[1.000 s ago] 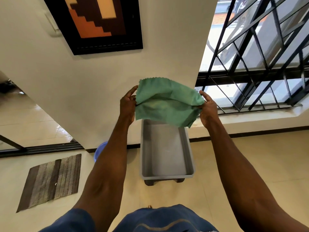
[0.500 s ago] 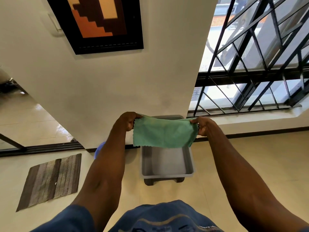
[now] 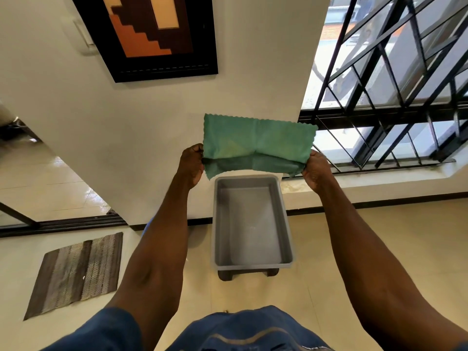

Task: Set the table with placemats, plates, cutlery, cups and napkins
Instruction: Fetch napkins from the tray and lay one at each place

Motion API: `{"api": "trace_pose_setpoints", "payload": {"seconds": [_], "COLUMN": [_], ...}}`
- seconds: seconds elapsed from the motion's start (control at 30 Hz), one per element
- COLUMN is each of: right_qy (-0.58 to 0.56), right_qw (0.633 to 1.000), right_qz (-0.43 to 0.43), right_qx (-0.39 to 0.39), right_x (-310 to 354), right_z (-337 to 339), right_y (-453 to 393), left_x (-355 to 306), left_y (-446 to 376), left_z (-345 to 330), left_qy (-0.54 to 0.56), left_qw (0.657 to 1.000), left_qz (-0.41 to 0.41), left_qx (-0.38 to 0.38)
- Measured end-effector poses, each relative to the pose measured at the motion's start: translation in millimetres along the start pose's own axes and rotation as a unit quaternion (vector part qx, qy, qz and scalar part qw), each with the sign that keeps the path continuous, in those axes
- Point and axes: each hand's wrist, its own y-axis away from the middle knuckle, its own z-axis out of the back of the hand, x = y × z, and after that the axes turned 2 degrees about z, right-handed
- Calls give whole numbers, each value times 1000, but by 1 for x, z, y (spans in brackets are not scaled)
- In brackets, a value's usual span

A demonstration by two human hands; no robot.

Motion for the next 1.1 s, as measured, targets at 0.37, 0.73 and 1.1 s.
{"api": "trace_pose_setpoints", "payload": {"seconds": [0.37,0.73,1.1], "right_qy": [107,-15,93], "right_qw": [993,998,995], "right_qz": [39,44,-20], "right_qx": [-3,31,-36], "right_x": [-2,34,2], "right_z": [-3,-18,-9], "right_y": [-5,-7,-8], "left_x": [-7,-43,-16], "left_y": [6,-5,-19], "left_z": [5,9,9], "left_qy": [-41,-15,-63], "left_qw": [999,995,997], "left_qz": [-35,-71,-4], "left_qx": [6,74,-39]}}
